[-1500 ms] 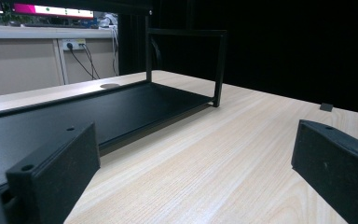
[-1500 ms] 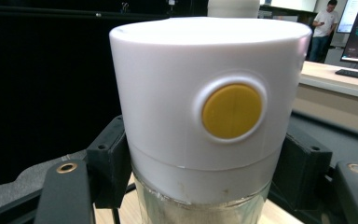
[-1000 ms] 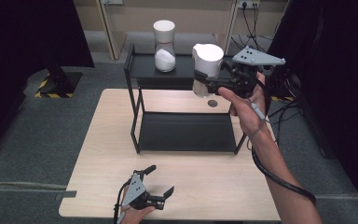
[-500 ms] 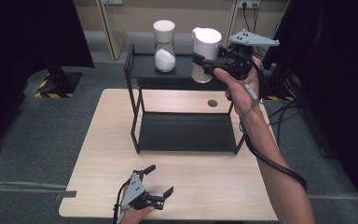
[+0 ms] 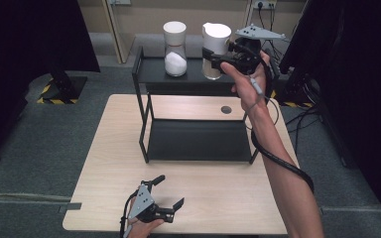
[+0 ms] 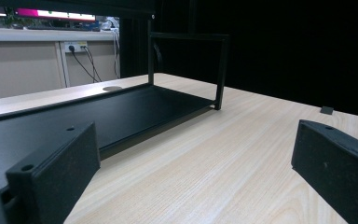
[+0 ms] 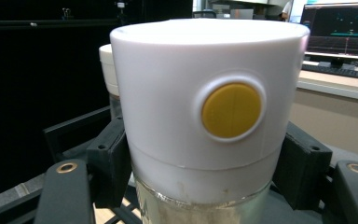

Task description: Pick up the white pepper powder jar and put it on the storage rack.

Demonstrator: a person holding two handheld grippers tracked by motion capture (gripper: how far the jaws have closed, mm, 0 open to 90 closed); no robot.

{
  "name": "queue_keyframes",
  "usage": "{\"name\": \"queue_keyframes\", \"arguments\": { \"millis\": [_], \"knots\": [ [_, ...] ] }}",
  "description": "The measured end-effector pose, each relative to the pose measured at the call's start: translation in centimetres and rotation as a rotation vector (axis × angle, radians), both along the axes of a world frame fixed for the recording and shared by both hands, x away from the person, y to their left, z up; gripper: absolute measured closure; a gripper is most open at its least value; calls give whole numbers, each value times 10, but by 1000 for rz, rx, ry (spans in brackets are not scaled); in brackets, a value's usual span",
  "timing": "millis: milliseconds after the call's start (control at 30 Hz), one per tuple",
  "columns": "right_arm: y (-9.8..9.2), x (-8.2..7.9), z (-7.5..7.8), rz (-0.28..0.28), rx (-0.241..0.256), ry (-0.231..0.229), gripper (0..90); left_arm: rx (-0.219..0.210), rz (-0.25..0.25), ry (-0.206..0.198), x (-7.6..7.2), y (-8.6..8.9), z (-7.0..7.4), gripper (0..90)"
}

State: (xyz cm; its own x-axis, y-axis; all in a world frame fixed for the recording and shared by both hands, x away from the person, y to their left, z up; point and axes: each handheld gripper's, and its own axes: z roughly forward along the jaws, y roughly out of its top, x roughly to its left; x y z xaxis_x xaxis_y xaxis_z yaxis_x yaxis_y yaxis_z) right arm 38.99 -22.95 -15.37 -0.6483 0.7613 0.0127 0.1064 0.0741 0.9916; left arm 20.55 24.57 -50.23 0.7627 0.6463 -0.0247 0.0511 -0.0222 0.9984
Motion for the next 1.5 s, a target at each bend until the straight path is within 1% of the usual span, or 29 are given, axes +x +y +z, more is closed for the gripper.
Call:
{"name": "queue_keyframes", "arguments": {
  "millis": [300,533,733,1033,1333,1500],
  "knots": [
    [6,10,-2,-22,3,10,309,-4,0,3,1,1,0,1],
    [9,17,-7,-43,13,14,309,-9,-1,5,0,1,0,1],
    [11,23,-10,-71,18,21,309,-4,-6,4,0,1,0,1],
    [17,27,-19,-108,26,22,309,-3,-10,4,0,0,0,1],
    [19,30,-26,-109,26,15,309,-4,-11,4,0,1,0,1],
    [19,30,-27,-109,19,7,308,-5,-11,3,-1,0,0,1]
  ]
}}
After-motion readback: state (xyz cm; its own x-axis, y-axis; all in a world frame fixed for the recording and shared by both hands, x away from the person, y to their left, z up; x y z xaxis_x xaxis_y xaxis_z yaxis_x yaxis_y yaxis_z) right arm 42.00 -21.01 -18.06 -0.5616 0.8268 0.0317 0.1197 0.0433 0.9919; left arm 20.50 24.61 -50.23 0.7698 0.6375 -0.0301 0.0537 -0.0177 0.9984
